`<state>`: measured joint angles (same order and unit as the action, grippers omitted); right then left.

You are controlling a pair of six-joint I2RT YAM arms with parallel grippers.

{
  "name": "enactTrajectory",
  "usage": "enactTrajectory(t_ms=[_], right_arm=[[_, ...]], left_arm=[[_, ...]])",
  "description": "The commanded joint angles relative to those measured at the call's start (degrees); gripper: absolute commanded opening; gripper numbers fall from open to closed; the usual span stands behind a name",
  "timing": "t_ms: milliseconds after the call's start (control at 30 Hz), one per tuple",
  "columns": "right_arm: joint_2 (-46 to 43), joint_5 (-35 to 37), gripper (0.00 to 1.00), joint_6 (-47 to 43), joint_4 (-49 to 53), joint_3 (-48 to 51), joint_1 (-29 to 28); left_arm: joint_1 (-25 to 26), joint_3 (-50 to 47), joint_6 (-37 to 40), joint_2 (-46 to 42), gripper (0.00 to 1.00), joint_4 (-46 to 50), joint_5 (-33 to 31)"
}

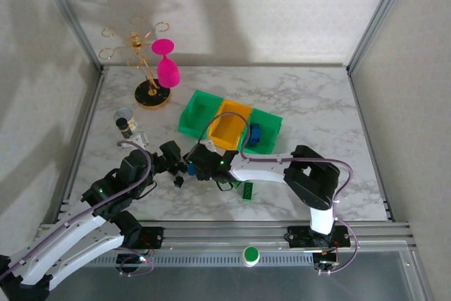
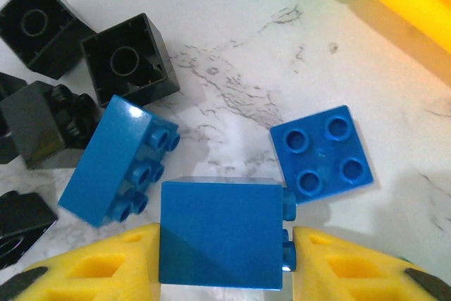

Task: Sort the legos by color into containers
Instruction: Pick up the lego from the center of the table, then place the lego in the container.

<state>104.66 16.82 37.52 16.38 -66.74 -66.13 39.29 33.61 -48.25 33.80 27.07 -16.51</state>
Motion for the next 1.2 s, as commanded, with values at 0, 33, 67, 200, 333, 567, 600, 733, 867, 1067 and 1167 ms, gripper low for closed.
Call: enactTrajectory(t_ms=[0,33,67,200,333,567,600,733,867,1067,1167], right_arm=[[-5.69,0.33,0.46,1.67,0.74,1.99,0.43],[-7.17,0.28,0.46,1.94,0.75,2.66,0.39],[-8.39,0.40,0.46,2.18,0.83,3.18,0.47],[-14.29,2.08,0.46,2.74,3.75,3.97,1.81],[-19.83,4.42,0.47,2.40,7.46,4.99,5.67],[-27.03,3.87,0.47,-1.14,9.41,8.34,19.07],[-27.18,3.80,0.47,-1.93,9.25,8.38,20.93],[-25.91,3.08,0.46,-5.00,7.11,8.19,26.04],[-22.17,-0.09,0.46,-7.42,5.00,6.02,31.76],[-16.35,-2.17,0.45,-9.21,2.93,2.96,34.89],[-14.23,-3.43,0.45,-9.74,1.53,2.28,35.75]], left_arm=[[0.09,0.77,-0.69,-0.23,1.00,-0.72,0.04],[0.09,0.55,-0.84,-0.19,1.00,-1.34,0.65],[0.08,0.46,-0.87,-0.07,0.99,-1.94,1.26],[0.09,0.31,-0.56,1.31,1.00,-4.82,3.92],[0.15,0.81,1.05,3.93,1.00,-7.94,7.19],[0.48,1.61,2.50,8.77,1.00,-13.89,12.20],[0.59,1.57,2.48,9.57,1.00,-14.83,12.84],[1.30,1.87,2.68,12.75,1.00,-17.64,14.36],[2.27,2.24,2.80,15.29,1.00,-19.77,15.01],[3.16,3.18,3.38,18.01,1.00,-20.71,14.89],[3.34,3.13,3.50,18.71,1.00,-20.82,14.67]])
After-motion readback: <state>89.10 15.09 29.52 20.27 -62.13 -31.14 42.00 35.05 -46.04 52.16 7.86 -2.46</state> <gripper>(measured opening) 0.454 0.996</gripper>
